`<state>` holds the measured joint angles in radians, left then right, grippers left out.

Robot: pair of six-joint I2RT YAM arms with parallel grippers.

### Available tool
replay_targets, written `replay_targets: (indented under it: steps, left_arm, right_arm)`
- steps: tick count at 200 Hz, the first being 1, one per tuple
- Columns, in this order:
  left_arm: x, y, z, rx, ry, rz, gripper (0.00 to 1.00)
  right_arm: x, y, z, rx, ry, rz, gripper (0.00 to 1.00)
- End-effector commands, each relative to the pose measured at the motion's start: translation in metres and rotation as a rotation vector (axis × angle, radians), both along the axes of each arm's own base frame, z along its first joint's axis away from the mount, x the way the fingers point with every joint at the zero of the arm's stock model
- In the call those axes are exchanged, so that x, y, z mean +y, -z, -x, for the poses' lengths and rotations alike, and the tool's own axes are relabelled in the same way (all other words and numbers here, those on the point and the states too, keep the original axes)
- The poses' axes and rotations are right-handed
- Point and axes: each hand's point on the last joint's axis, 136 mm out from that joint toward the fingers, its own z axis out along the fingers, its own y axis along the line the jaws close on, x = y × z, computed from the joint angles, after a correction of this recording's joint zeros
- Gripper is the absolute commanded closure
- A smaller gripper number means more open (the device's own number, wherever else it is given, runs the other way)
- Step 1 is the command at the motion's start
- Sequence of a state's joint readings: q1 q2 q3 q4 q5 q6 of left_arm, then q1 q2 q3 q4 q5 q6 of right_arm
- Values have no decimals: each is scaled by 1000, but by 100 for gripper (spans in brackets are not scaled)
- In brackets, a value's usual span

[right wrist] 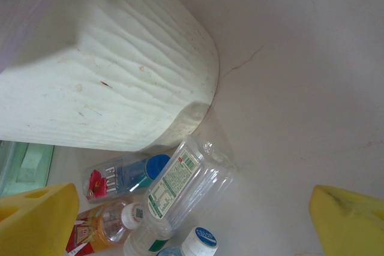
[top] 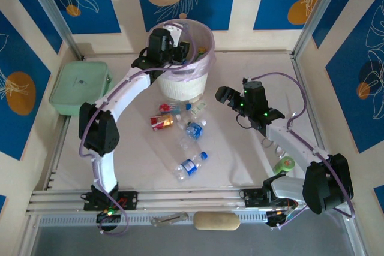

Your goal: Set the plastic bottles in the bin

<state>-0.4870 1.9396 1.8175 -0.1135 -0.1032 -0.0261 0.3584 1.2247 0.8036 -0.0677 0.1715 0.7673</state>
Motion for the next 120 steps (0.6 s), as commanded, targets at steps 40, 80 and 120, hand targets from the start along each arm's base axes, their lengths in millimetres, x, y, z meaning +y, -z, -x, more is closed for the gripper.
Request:
replay_targets:
  steps: [40, 80, 120]
  left_arm:
    - [-2, 51, 6, 155, 19, -34, 8]
    - [-1, 26, 12, 124, 23, 8, 1]
    - [2, -22, 29, 69, 38, 92, 1]
  right_arm:
    - [0, -3, 2, -3, 2, -18, 1]
    - [1, -4, 2, -5, 0, -20, 1]
    - [2, -4, 2, 3, -6, -14, 1]
